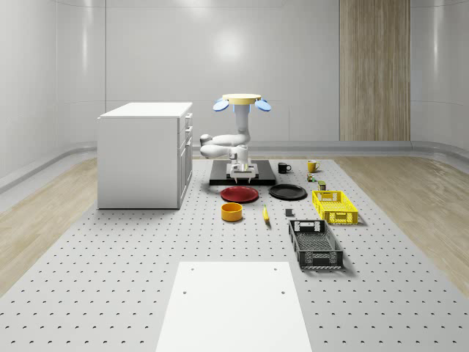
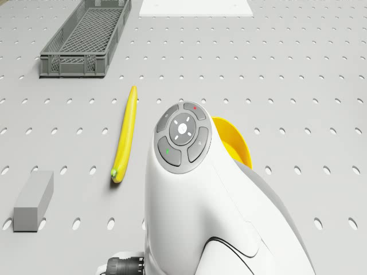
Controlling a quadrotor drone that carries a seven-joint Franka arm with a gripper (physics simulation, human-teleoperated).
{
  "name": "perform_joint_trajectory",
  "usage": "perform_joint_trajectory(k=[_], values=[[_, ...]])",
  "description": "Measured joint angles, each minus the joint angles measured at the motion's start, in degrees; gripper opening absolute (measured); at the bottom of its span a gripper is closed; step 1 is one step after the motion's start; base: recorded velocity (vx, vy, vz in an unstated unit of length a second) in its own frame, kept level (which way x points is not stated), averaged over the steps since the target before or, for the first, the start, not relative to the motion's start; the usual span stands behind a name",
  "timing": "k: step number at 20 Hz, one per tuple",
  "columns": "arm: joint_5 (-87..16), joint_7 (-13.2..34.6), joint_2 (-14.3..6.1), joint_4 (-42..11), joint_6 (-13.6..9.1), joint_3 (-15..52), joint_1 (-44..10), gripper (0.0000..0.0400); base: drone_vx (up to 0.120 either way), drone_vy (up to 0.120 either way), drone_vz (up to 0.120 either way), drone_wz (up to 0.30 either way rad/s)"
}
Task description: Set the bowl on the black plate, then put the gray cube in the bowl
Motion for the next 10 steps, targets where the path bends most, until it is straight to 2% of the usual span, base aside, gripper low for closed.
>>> perform_joint_trajectory(k=[5, 10], values=[[0.3, 0.2, -0.7, 0.0, 0.7, 0.1, -0.2, 0.0400, 0.120, 0.000, 0.000, 0.000], [0.6, 0.3, -1.4, 0.1, 1.3, 0.3, -0.3, 0.0400, 0.120, 0.000, -0.112, 0.000]])
